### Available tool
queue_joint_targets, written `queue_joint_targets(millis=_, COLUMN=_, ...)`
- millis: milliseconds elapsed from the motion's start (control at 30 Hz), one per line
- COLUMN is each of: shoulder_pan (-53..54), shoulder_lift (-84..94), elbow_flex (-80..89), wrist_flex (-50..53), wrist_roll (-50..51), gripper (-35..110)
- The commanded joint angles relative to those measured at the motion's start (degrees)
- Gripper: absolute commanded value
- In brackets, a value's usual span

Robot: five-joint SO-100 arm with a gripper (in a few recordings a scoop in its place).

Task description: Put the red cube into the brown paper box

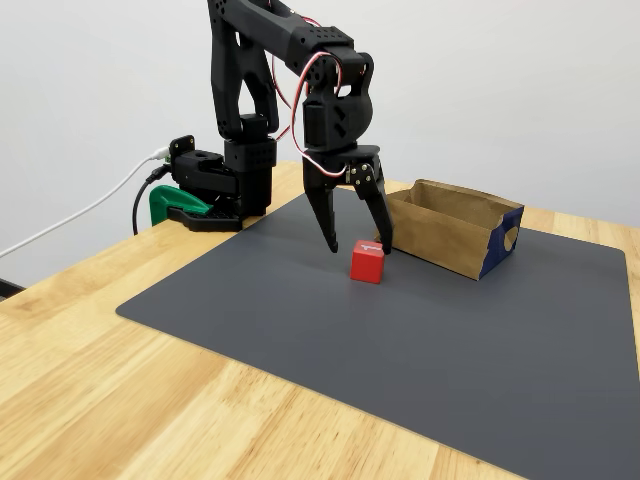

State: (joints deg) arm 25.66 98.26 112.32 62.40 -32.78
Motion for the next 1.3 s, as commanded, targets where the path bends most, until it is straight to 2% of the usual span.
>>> queue_joint_targets(millis=0, shoulder_pan=0.1, shoulder_lift=-0.8, elbow_flex=-2.2, wrist_flex=0.2, wrist_roll=-1.3, gripper=28)
queue_joint_targets(millis=600, shoulder_pan=-4.3, shoulder_lift=-9.0, elbow_flex=-7.3, wrist_flex=4.3, wrist_roll=-9.8, gripper=27)
queue_joint_targets(millis=1033, shoulder_pan=-4.3, shoulder_lift=-9.9, elbow_flex=-8.3, wrist_flex=4.9, wrist_roll=-8.9, gripper=1)
queue_joint_targets(millis=1267, shoulder_pan=-4.2, shoulder_lift=-8.7, elbow_flex=-7.8, wrist_flex=3.9, wrist_roll=-5.8, gripper=0)
